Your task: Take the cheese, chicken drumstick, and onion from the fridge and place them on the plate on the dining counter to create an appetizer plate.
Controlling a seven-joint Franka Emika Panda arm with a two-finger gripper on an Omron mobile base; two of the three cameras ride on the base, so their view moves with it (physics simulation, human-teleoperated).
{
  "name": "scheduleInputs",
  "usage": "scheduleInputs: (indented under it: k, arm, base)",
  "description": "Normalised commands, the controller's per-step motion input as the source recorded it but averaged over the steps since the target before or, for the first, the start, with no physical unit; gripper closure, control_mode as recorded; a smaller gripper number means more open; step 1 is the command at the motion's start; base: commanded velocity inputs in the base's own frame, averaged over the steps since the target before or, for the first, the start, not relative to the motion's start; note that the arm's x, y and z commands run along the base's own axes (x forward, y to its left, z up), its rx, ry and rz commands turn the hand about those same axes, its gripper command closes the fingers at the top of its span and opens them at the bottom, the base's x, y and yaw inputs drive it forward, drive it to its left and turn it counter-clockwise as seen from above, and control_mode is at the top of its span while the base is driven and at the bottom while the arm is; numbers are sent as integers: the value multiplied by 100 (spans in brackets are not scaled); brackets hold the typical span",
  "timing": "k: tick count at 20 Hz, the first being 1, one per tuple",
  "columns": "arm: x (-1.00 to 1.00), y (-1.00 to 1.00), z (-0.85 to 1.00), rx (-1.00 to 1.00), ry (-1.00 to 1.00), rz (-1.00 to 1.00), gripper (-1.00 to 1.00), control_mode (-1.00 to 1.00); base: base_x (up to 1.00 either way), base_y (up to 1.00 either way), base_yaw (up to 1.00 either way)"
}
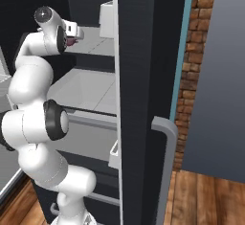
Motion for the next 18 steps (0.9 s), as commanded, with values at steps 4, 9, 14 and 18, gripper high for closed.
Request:
scheduleInputs:
  k: [4, 9, 14, 18]
  arm:
    - [22, 0, -10, 0, 1, -8, -100, -100]
    - [18, 0, -15, 0, 4, -9, -100, -100]
    - [20, 0, -18, 0, 7, -9, -100, -100]
    - [20, 0, -33, 0, 10, -10, -100, -100]
  base:
    - [0, 0, 0]
    - [0, 0, 0]
    - [0, 0, 0]
    - [0, 0, 0]
